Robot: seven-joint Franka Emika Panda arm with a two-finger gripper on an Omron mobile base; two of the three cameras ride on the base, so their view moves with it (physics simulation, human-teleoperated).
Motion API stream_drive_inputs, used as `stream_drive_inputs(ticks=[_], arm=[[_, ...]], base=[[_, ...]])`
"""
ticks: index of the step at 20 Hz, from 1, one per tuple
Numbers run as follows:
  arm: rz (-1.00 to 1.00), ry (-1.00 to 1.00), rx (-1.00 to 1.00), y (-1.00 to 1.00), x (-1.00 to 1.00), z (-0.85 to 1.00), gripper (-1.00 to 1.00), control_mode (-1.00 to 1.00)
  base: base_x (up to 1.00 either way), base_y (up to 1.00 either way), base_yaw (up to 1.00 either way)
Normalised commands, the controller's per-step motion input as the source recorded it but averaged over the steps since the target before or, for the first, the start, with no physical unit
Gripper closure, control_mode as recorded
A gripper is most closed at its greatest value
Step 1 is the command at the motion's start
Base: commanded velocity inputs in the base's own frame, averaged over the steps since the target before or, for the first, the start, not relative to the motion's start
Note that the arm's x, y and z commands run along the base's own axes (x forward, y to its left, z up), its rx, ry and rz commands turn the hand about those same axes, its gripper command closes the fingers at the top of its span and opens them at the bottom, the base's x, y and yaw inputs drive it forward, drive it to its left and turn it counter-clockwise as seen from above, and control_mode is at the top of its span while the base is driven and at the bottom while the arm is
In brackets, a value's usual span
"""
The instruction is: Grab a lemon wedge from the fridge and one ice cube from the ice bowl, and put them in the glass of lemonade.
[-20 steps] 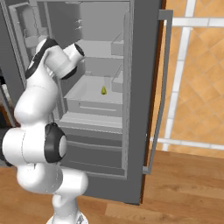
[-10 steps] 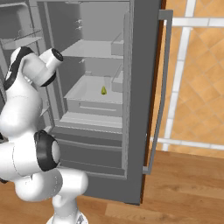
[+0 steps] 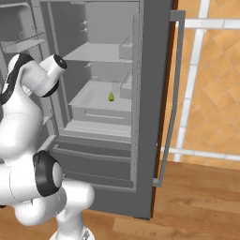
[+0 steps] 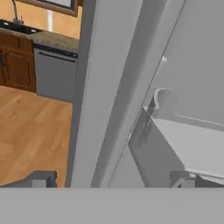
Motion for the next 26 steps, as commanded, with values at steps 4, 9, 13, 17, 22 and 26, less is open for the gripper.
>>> stream_drive_inputs(ticks=[4,9,13,17,22,26], arm=[[-0.11,-0.10,0.02,-0.39,-0.87,0.53,-1.00,-1.00],[-0.19,0.00,0.00,-0.38,-0.60,0.60,-1.00,-1.00],[-0.12,0.00,0.00,-0.13,-0.51,0.62,-1.00,-1.00],[-0.06,-0.02,0.03,-0.32,-0.96,0.43,-1.00,-1.00],[-0.18,-0.06,0.02,-0.32,-0.96,0.57,-1.00,-1.00],[-0.14,-0.13,0.07,-0.81,-0.53,0.15,-1.00,-1.00]], base=[[0.00,0.00,0.00],[0.00,0.00,0.00],[0.00,0.00,0.00],[0.00,0.00,0.00],[0.00,0.00,0.00],[0.00,0.00,0.00]])
